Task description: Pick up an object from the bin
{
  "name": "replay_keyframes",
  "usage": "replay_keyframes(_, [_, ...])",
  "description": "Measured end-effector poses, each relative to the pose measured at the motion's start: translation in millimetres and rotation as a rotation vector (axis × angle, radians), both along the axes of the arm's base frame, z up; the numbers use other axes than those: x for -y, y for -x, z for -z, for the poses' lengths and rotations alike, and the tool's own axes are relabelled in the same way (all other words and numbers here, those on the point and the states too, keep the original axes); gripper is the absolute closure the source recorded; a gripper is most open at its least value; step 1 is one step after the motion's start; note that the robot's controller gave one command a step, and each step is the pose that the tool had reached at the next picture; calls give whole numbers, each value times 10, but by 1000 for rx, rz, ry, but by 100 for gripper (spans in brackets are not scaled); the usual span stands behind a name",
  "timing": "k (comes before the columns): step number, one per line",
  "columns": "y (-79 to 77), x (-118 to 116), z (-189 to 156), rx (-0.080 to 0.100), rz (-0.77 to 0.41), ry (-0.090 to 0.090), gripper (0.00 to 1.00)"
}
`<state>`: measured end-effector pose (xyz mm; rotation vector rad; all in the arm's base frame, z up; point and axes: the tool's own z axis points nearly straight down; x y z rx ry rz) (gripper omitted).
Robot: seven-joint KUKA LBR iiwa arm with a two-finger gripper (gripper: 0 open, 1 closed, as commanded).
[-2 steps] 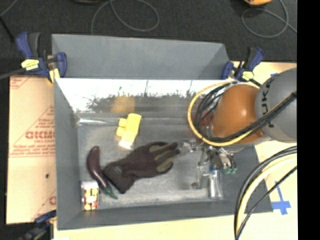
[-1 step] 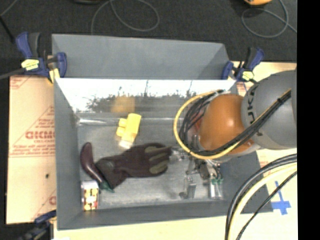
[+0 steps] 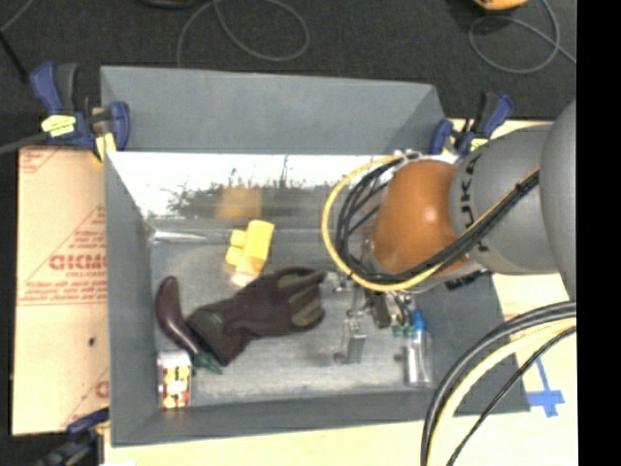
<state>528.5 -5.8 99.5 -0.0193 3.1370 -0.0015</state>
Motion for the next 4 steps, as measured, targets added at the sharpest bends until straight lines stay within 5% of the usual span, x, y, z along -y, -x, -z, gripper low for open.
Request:
replay_keyframes(1, [-287,-248,88,5,-108,4,0])
replay_keyframes(3, [-397,-791,254,4,5,1,0])
replay_keyframes(4, [-391,-606,274,14,118,0,100])
